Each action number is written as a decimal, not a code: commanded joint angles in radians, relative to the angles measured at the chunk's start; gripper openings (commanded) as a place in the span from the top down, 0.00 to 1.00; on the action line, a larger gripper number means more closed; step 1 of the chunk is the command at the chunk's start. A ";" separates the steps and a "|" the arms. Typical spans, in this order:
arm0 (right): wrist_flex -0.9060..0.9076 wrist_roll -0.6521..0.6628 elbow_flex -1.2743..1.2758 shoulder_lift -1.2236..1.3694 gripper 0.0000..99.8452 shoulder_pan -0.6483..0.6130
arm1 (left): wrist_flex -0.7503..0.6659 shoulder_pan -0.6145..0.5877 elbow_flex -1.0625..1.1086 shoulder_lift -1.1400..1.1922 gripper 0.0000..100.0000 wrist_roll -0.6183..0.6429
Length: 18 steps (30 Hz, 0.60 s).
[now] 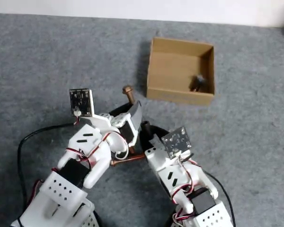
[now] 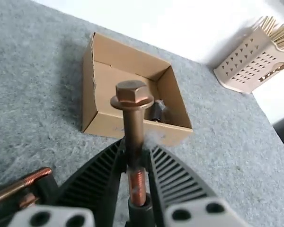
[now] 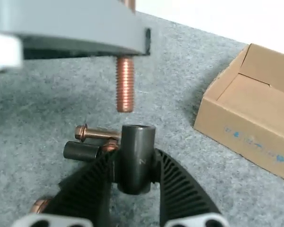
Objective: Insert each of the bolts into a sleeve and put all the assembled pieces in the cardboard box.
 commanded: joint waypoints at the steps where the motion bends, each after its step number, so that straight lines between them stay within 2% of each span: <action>1: -0.031 -0.011 0.002 -0.016 1.00 0.012 | -0.015 0.007 -0.058 -0.013 1.00 0.005; 8: -0.030 -0.011 0.002 -0.016 1.00 0.027 | -0.018 0.065 -0.033 -0.013 1.00 0.005; 18: -0.025 -0.009 0.002 -0.016 1.00 0.024 | -0.020 0.064 -0.028 -0.012 1.00 -0.002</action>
